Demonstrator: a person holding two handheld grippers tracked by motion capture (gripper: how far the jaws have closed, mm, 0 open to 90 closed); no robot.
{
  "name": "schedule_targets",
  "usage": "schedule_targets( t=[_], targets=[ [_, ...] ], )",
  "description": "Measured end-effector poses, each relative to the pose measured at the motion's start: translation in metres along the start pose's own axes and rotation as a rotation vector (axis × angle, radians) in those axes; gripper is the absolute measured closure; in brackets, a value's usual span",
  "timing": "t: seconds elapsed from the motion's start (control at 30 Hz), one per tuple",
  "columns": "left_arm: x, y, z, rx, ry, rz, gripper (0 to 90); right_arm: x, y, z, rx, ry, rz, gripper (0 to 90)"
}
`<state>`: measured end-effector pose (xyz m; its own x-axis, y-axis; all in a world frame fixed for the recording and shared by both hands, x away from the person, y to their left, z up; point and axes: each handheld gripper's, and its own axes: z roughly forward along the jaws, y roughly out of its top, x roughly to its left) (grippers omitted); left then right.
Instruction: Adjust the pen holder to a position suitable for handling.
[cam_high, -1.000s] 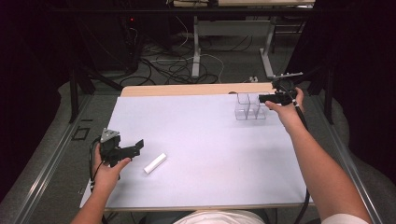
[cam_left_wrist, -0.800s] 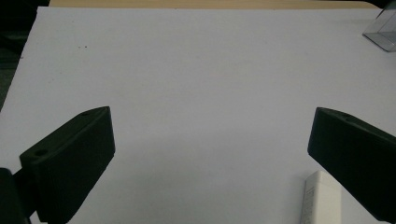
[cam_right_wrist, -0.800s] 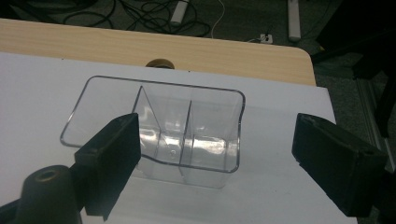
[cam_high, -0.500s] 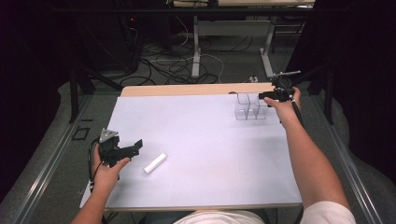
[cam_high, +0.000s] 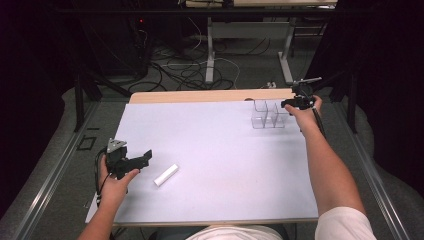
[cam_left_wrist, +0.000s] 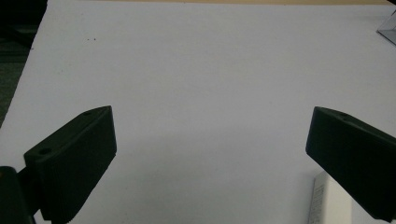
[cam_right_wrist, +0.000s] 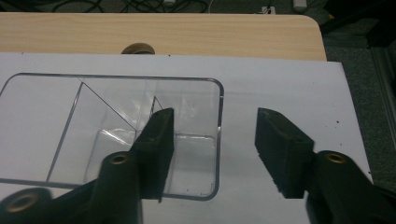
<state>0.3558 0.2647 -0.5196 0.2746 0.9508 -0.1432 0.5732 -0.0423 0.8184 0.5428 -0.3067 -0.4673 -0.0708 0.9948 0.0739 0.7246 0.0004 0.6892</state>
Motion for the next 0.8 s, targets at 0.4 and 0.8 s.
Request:
schedule_targets(
  t=[0.4, 0.8],
  targets=[
    [0.001, -0.001, 0.0, -0.003, 0.006, 0.003, 2.2, -0.001, -0.003, 0.013, 0.033, -0.019, -0.004, 62.2],
    [0.002, -0.001, -0.002, 0.0, 0.007, 0.001, 2.4, 0.006, -0.005, 0.021, 0.063, -0.034, -0.022, 75.5]
  ],
)
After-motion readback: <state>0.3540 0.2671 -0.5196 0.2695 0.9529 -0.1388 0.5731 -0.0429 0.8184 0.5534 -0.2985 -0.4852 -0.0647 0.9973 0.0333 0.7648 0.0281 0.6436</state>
